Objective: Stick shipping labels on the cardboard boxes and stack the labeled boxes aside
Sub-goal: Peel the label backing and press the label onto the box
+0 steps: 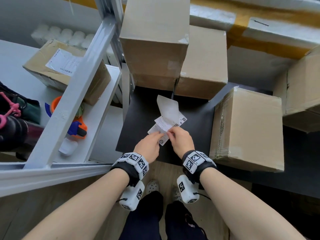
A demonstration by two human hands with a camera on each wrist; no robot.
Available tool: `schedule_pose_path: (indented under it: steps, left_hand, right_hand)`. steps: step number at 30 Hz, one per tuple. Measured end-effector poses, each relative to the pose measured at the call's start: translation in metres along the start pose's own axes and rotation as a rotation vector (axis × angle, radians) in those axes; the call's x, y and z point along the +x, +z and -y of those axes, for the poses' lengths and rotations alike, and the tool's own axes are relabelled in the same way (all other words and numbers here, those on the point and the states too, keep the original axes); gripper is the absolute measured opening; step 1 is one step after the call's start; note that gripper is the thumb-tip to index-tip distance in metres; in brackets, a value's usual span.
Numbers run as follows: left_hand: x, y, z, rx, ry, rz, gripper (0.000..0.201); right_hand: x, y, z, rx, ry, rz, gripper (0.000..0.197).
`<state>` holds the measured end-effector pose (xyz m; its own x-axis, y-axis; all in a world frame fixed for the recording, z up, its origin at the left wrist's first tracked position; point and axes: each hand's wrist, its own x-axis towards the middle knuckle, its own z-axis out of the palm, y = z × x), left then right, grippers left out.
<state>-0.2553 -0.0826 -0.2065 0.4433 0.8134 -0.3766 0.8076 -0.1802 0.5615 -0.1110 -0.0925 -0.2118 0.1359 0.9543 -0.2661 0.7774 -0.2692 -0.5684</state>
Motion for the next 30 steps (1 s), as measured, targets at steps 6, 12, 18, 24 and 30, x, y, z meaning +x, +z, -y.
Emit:
schedule_pose_path:
  steps: [6,12,18,24,30]
  left_hand:
    - [0.012,-0.026,-0.037,-0.221,-0.052,-0.127,0.042]
    - [0.020,-0.052,-0.077,-0.601,-0.028,-0.286,0.028]
    - [0.023,-0.071,-0.102,-0.650,0.011,-0.386,0.013]
    - [0.023,-0.078,-0.112,-0.612,0.059,-0.390,0.011]
    - [0.023,-0.075,-0.121,-0.620,0.059,-0.368,0.010]
  right_hand:
    - [0.005,-0.042,0.011,0.371,0.123,-0.086,0.021]
    - [0.006,-0.084,0.023,0.573,0.068,-0.108,0.020]
    - [0.003,-0.109,0.031,0.846,0.091,-0.101,0.021]
    - [-0.002,-0.125,0.028,0.911,0.044,-0.090,0.017]
    - [-0.006,-0.132,0.020,0.940,0.038,-0.081,0.014]
